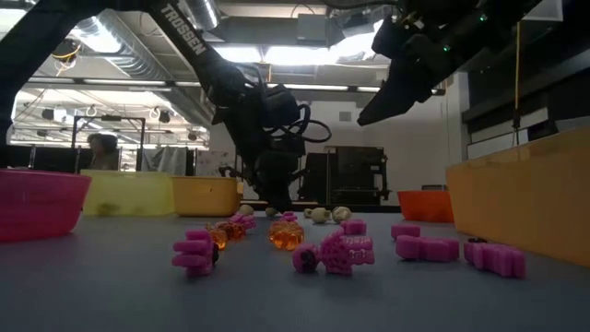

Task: Sort Halloween decoration
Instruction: Put the small white skull toy into the yellow bin

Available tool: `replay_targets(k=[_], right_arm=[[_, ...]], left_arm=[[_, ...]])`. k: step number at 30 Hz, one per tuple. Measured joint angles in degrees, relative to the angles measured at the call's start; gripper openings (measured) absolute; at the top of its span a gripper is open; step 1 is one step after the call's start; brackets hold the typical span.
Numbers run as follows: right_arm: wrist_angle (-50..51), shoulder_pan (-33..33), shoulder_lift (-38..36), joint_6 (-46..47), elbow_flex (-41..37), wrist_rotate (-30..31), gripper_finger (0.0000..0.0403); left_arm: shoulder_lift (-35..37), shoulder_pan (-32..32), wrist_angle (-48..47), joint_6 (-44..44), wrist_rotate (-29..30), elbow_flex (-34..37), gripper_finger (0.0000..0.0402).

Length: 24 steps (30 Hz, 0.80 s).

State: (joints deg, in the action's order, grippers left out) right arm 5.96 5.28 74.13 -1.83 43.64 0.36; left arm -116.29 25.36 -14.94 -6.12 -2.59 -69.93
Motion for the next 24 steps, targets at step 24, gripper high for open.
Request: replay_targets(k=[24], right_arm=[[0.09,0.00,0.00,0.00,0.00,0.00,0.0186]], left_arm=[[-0.15,-0.02,-0.92,0.88,0.31,-0.57,0.0056]])
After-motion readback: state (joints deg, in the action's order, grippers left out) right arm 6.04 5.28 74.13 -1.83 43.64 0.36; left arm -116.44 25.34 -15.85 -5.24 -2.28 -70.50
